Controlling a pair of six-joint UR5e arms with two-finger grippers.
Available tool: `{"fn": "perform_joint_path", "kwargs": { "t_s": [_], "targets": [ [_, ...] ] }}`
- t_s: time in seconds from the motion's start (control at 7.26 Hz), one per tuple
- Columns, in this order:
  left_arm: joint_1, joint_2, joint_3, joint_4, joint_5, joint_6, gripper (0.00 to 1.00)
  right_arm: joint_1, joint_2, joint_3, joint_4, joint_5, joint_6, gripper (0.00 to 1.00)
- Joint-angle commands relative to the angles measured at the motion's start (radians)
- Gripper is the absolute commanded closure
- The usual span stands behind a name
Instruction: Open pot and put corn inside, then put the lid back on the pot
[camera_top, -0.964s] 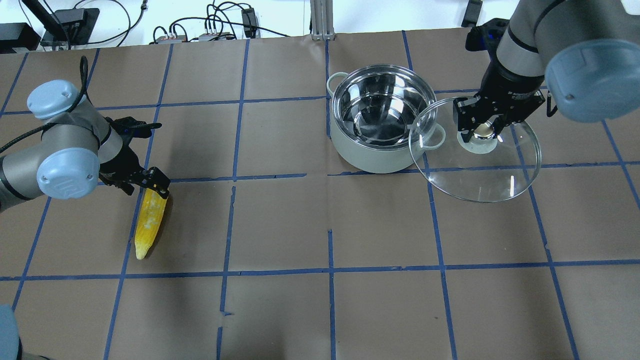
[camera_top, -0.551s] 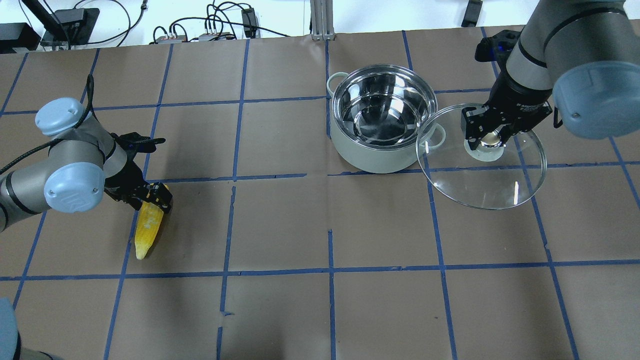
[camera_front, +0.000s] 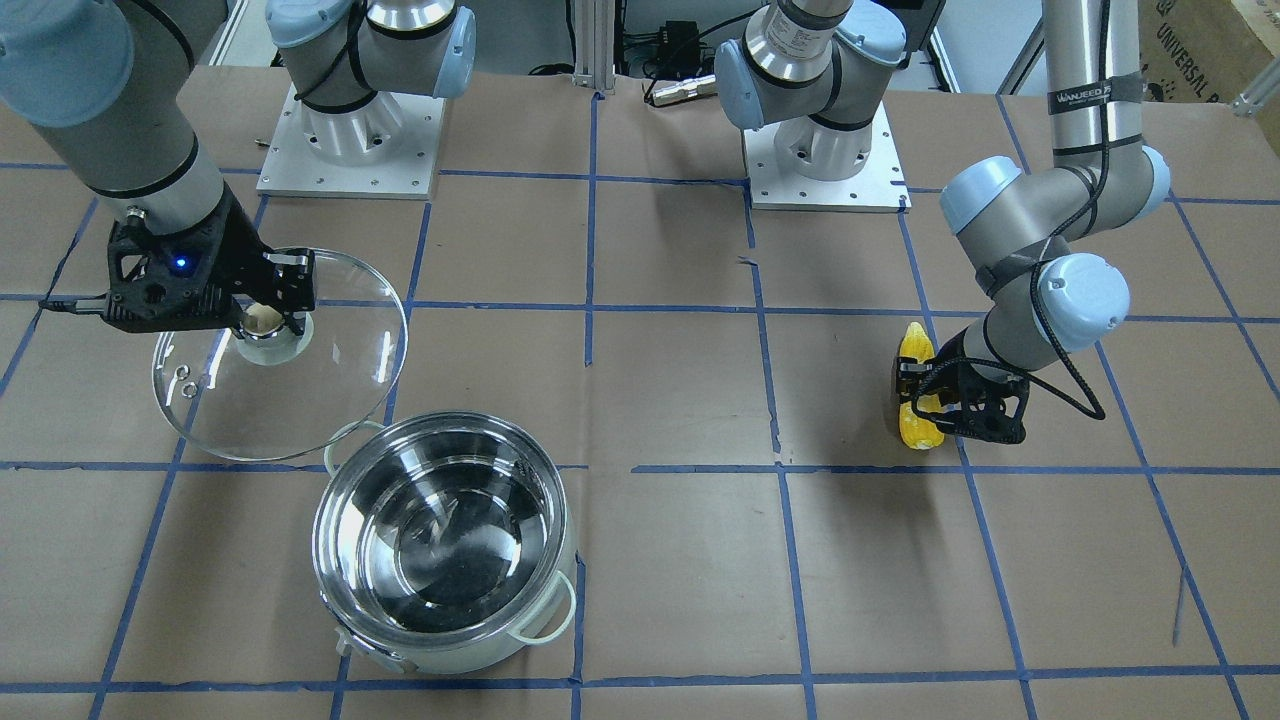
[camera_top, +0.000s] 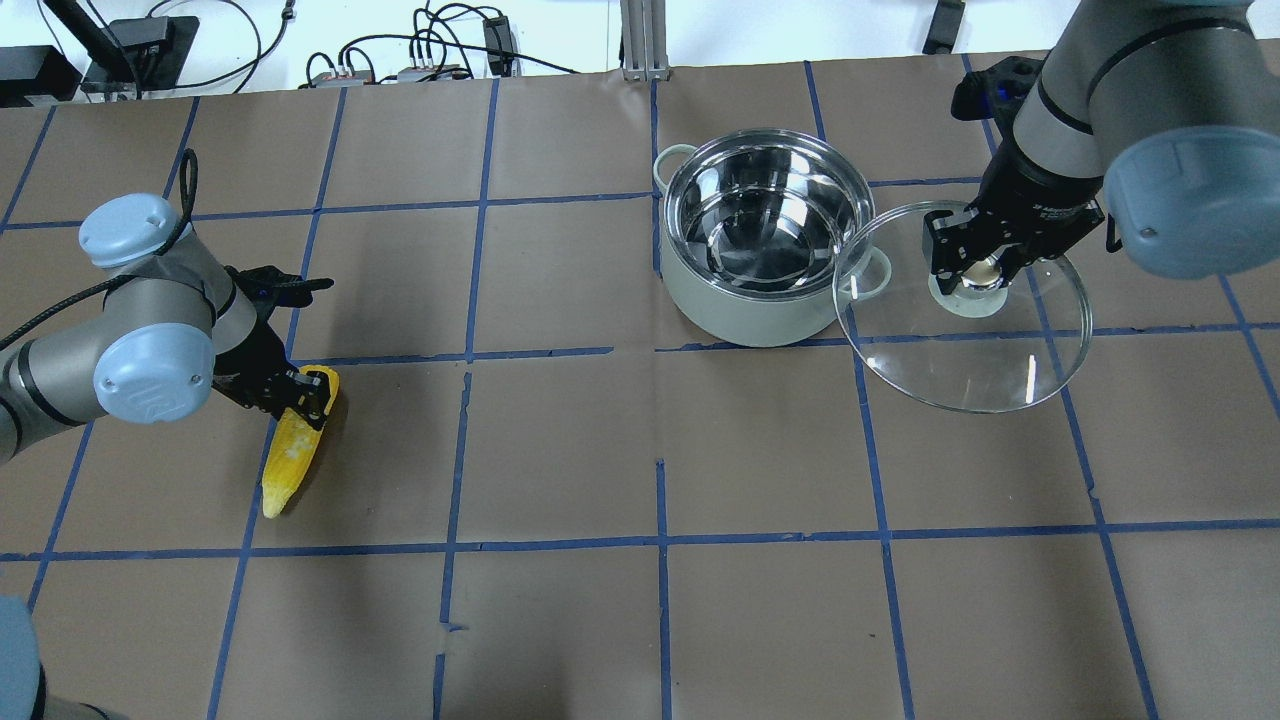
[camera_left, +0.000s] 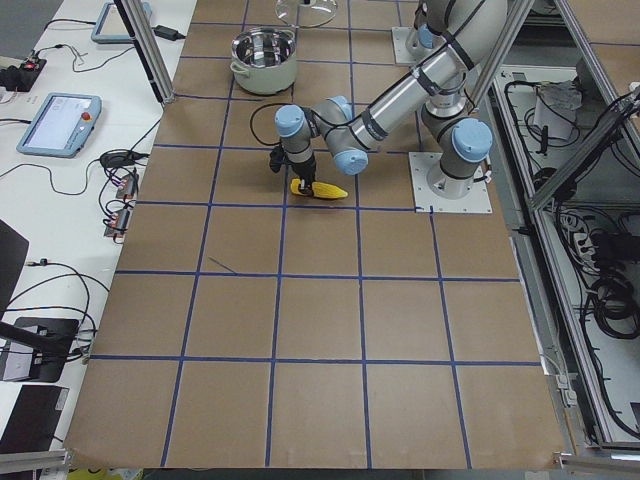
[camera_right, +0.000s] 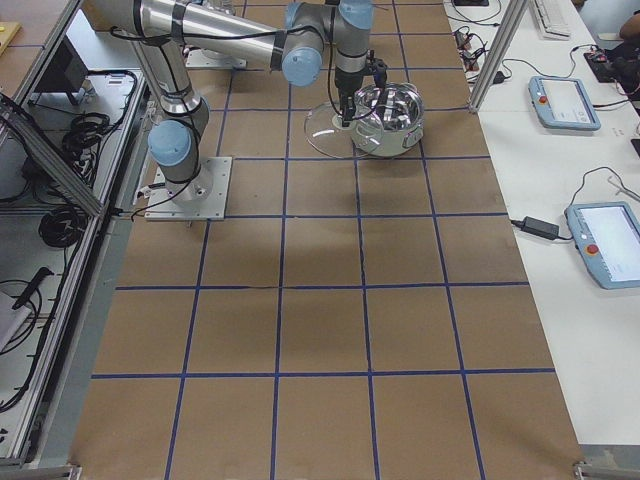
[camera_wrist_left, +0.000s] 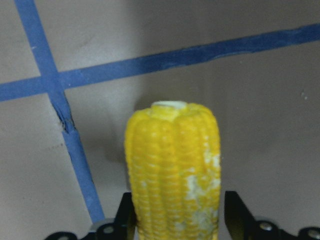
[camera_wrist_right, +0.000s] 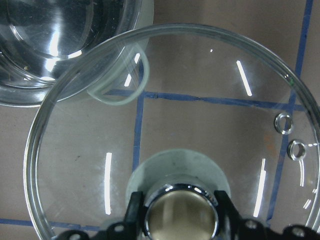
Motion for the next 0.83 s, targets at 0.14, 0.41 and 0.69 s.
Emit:
{"fn": "perform_joint_path", "kwargs": {
  "t_s": [0.14, 0.41, 0.69],
  "targets": [
    [-0.194, 0.064, 0.122, -0.121, -0.032, -0.25, 0.77, 0.001, 0.006, -0.144, 0.021, -0.041, 0.003, 0.66],
    [-0.282, 0.03, 0.315, -0.259, -0.135, -0.394, 0.77, 0.006, 0.04, -0.149, 0.022, -0.031, 0.011, 0.66],
    [-0.403, -0.06, 0.493, -0.291, -0.157, -0.529, 0.77, 0.008, 0.083, -0.167, 0.034, -0.037, 0.008, 0.66]
  ]
}}
